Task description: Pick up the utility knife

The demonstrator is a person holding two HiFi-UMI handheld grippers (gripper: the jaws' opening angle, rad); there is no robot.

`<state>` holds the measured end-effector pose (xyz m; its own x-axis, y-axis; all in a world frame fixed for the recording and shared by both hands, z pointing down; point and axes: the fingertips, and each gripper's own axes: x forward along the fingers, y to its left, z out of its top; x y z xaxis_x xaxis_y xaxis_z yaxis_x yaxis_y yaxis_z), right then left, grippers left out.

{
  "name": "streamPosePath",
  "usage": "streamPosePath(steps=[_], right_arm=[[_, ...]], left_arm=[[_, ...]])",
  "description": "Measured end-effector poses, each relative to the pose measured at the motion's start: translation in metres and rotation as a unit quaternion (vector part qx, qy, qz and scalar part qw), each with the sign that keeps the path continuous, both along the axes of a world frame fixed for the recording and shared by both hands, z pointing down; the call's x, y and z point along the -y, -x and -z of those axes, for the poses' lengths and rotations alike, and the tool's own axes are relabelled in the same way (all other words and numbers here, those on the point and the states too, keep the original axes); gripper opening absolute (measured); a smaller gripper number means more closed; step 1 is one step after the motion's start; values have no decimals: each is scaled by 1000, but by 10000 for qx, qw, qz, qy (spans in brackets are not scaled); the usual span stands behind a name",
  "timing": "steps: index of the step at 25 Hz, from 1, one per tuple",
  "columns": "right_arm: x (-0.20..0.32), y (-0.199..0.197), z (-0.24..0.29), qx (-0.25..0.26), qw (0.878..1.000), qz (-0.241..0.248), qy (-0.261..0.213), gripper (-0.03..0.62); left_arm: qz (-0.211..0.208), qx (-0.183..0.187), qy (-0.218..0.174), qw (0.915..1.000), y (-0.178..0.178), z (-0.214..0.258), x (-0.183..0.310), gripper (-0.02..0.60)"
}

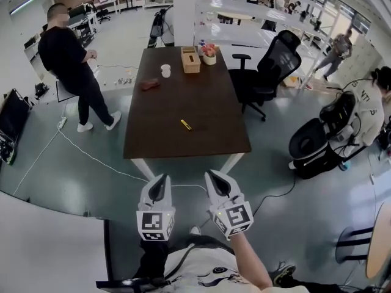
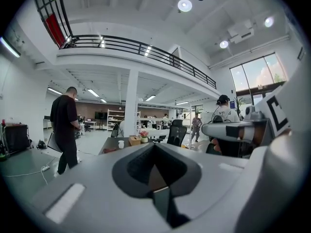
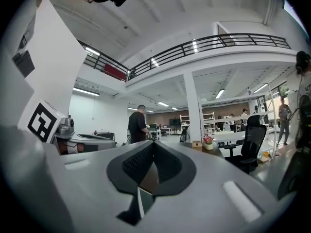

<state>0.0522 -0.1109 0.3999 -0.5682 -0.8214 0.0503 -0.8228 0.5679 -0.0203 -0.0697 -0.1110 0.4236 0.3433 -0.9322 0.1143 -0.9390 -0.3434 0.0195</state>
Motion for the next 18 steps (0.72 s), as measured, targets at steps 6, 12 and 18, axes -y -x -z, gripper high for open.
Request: streamPosePath(steps=[6, 12, 18], right_arm=[[21, -8, -10, 37, 9999, 68, 129, 2], [41, -3, -17, 33, 9995, 188, 269, 2], [82, 2, -24, 11, 9993, 161, 325, 2]], left_arm=[[82, 16, 93, 9999, -5, -8, 18, -3], [184, 37, 202, 9996, -1, -12, 37, -3], [154, -20, 302, 9994, 5, -22, 84, -3]])
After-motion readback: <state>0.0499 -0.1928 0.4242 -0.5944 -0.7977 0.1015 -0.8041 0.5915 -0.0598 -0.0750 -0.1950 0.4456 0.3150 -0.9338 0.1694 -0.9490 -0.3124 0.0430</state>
